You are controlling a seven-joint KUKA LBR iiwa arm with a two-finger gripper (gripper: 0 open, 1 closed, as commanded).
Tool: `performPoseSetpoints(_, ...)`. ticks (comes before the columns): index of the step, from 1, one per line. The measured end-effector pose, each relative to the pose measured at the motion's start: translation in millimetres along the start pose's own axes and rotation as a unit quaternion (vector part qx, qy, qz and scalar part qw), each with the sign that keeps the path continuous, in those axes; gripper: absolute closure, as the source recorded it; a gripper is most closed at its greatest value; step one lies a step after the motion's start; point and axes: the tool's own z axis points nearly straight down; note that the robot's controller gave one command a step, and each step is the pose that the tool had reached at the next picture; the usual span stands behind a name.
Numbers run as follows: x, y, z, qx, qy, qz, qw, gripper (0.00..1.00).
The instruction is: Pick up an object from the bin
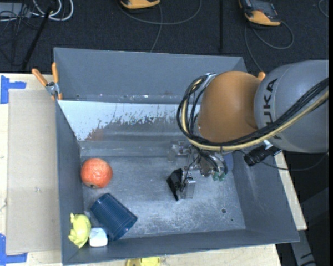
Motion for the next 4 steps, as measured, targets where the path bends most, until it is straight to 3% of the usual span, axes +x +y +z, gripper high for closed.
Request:
performPoseSetpoints(1, 9.6, -15, 40, 0.001, 0.0056, -0.017, 0.9998, 0.00)
performPoseSetpoints(2, 2.7, -15, 48, 0.001, 0.0034, 0.032, 0.9995, 0.00)
performPoseSetpoints(3, 1.5, -26, 69, 0.001, 0.0032, 0.030, 0.9995, 0.00)
performPoseSetpoints(4, -1.9, -51, 98, 0.000, 0.0028, 0.052, 0.9986, 1.00)
